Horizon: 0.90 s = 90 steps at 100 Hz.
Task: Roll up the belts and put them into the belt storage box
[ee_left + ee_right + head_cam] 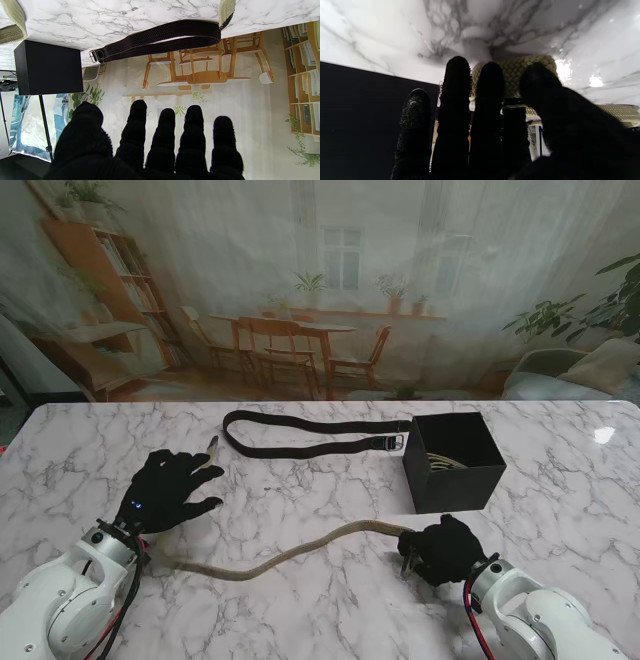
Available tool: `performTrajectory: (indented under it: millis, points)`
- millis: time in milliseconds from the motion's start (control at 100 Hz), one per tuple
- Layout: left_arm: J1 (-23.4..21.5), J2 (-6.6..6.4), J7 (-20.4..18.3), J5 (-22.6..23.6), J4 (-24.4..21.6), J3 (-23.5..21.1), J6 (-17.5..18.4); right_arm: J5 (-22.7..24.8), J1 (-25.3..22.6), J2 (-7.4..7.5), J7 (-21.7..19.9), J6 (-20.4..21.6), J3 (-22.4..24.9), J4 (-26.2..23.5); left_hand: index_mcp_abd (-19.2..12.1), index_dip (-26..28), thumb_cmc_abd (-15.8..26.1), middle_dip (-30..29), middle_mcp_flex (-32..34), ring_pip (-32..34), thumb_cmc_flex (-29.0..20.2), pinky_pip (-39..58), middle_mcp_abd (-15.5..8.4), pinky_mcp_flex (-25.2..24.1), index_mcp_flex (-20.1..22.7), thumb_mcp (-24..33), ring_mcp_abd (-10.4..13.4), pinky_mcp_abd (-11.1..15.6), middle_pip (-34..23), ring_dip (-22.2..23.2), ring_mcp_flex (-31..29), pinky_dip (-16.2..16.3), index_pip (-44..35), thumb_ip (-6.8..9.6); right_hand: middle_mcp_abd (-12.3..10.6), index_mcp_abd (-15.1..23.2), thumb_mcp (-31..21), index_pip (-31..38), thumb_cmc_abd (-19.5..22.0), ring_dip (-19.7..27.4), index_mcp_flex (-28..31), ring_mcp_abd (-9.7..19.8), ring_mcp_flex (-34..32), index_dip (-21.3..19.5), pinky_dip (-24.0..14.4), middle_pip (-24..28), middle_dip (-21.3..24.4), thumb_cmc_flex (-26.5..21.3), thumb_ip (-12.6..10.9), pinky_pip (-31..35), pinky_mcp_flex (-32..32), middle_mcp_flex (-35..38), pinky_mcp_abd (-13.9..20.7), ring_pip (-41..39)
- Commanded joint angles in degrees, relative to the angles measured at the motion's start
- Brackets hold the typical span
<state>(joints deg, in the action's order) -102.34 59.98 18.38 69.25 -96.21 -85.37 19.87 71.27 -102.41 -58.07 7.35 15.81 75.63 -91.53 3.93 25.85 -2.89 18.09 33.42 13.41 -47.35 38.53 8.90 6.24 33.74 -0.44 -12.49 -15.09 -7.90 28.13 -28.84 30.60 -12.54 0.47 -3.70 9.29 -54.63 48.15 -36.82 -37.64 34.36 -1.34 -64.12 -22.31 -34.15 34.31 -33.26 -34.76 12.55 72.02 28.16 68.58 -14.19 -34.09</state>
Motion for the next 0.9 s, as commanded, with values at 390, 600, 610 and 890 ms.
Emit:
performTrajectory:
  millis: [390, 600, 610, 890]
  points:
    - [0.1, 0.15, -0.9, -0.2, 0.1, 0.2, 0.0, 1.8, 0.3, 0.08, 0.4, -0.6, -0.9, 0.6, 1.2, -0.1, 2.6, 0.3, -2.7, 1.0, -1.2, 0.8, 0.5, -1.2, -1.6, -1.2, -0.4, -1.4, 0.1, 0.2, 0.8, 0.2, 0.9, -0.95, 11.7, 6.0, -0.2, 8.6, 3.0, 12.2, 16.2, -6.0, 23.6, 4.8, -1.2, -12.5, 14.3, 4.8, 1.0, -6.3, -10.3, -32.8, -4.0, 11.2]
    - [0.1, 0.16, -0.7, -0.2, 0.1, 0.2, 0.0, -0.4, 0.4, -0.15, -1.2, -0.6, -1.0, 0.6, 1.2, -0.1, 2.7, 0.3, -2.7, 0.9, -1.1, 0.7, 0.6, -1.2, -1.6, -1.2, -0.5, -1.4, 0.1, 0.2, 0.9, 0.2, 0.9, -0.95, 16.3, -0.3, -1.7, 9.7, 1.6, 16.2, 20.6, -8.1, 20.6, 10.7, 0.9, -19.7, 22.9, 4.6, 1.2, -10.1, -9.4, -28.9, -7.4, 17.7]
    - [0.1, 0.16, -0.7, -0.2, 0.1, 0.2, 0.0, -0.5, 0.4, -0.17, -1.3, -0.7, -1.0, 0.6, 1.2, -0.1, 2.7, 0.3, -2.7, 0.9, -1.1, 0.7, 0.5, -1.2, -1.7, -1.2, -0.5, -1.4, 0.1, 0.2, 0.9, 0.2, 0.9, -0.95, 16.4, -0.7, -1.7, 9.7, 1.7, 16.3, 20.5, -8.4, 20.2, 10.7, 1.0, -19.7, 22.9, 4.3, 1.2, -10.2, -9.1, -28.1, -7.7, 17.8]
    - [0.1, 0.15, -0.5, -0.1, 0.1, 0.1, 0.1, -2.7, 0.9, -0.67, 1.1, -2.4, -2.2, 2.1, 1.2, -0.1, 2.7, 0.3, -2.7, 1.0, -1.1, 0.8, 0.6, -1.2, -1.6, -1.2, -0.4, -1.4, 0.1, 0.2, 0.9, 0.2, 0.9, -0.95, 8.2, -1.9, 0.0, 6.9, 3.9, 10.2, 13.5, -4.0, 2.8, 7.2, -0.7, -9.0, 16.5, -1.1, 1.5, -2.4, 2.4, -8.8, -4.6, 9.1]
